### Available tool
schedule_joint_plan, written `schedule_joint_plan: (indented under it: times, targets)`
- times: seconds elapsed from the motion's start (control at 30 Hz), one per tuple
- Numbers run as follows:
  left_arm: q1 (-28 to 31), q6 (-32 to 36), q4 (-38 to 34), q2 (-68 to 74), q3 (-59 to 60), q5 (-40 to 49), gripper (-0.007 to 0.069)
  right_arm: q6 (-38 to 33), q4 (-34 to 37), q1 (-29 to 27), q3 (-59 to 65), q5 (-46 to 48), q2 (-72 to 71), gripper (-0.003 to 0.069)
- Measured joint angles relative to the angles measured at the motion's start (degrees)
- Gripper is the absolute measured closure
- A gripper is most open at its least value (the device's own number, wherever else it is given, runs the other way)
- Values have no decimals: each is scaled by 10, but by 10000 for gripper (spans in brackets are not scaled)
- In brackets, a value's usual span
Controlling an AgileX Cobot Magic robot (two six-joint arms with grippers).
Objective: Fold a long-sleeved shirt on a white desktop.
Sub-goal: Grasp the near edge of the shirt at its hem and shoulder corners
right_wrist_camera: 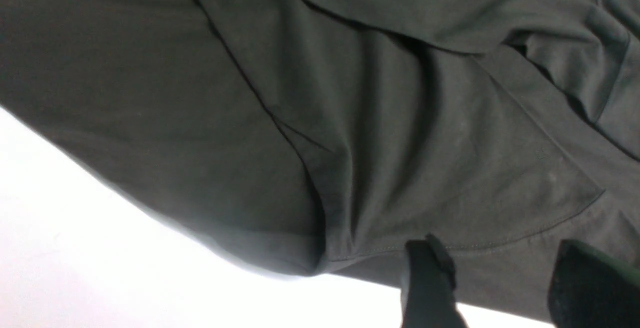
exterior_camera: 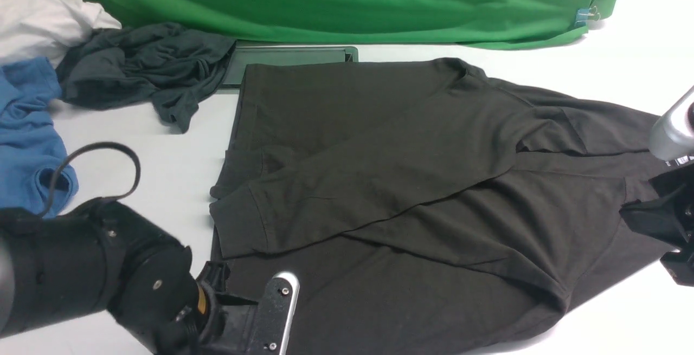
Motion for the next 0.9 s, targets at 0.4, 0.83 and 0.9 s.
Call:
schedule_joint_plan:
  times: [0.4,0.83,0.9]
  targets:
    - [-1,-112,74,7,-15,-36,566,30,0,0,0,-4,0,334]
    - [-1,-214,-70,-18,-100,187,575,303,-96,-12,47,7,13,244]
    - [-1,-225,-74,-25,-100,204,575,330,-99,-21,57,10,21,204]
